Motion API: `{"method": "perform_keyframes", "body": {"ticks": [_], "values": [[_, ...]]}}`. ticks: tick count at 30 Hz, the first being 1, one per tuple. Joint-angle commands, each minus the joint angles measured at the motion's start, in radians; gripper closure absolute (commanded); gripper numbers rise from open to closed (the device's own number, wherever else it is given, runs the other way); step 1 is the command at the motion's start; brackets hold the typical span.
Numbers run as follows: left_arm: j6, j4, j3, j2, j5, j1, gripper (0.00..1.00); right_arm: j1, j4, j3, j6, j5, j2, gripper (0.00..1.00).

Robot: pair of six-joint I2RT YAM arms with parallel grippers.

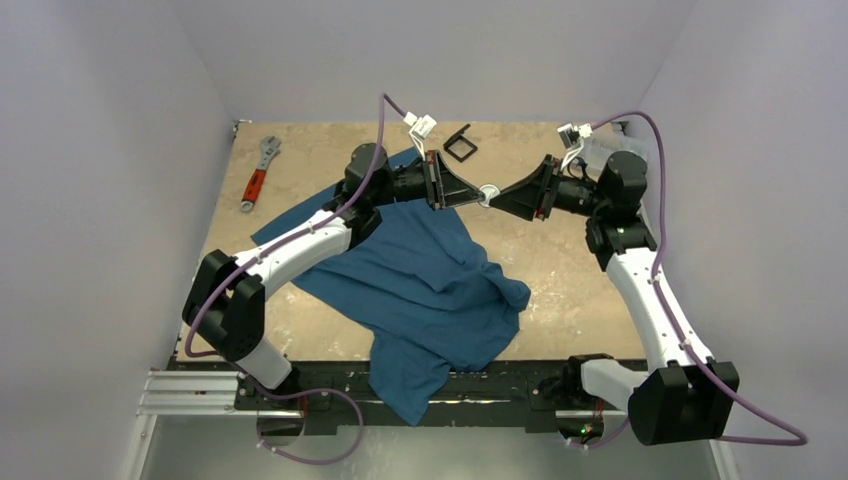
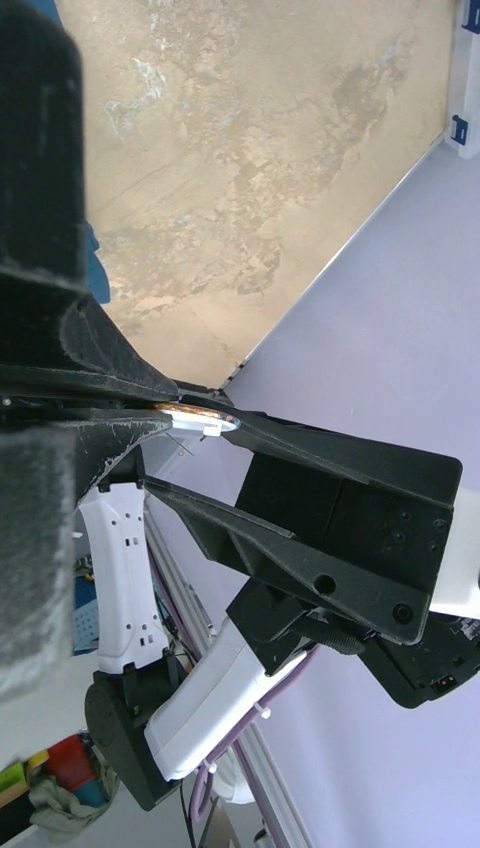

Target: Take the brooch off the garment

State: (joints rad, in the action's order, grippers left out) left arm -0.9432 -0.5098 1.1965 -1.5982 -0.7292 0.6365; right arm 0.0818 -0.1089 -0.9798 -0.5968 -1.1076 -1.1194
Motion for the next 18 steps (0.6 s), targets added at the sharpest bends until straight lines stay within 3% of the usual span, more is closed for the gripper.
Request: {"method": "perform_keyframes", "body": {"ticks": [1, 18], "values": [[-0.002, -0.054, -0.004, 0.027, 0.013, -0.005, 1.00, 0.001, -0.077, 0.007, -0.041, 0.008, 0.003, 0.62], [0.014, -0.066, 0.006, 0.024, 0.034, -0.004, 1.00, 0.017, -0.081, 0.013, -0.049, 0.066, -0.005, 0.60]]}}
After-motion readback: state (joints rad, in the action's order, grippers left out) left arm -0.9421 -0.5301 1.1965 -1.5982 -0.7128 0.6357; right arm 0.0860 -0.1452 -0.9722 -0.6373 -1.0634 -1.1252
